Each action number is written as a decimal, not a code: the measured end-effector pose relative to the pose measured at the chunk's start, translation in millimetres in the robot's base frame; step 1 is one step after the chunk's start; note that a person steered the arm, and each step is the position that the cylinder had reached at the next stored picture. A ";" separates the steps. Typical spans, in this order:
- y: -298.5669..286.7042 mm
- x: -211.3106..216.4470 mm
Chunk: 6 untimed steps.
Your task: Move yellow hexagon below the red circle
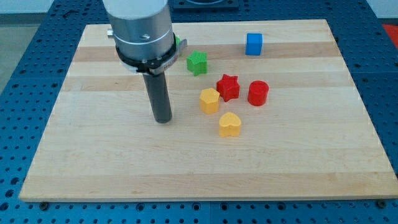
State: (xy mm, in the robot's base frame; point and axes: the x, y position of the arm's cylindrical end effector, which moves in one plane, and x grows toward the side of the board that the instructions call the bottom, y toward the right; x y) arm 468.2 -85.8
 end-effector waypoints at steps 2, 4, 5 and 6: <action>68.4 -25.0; 133.7 -20.7; 171.1 -23.1; 176.4 -41.4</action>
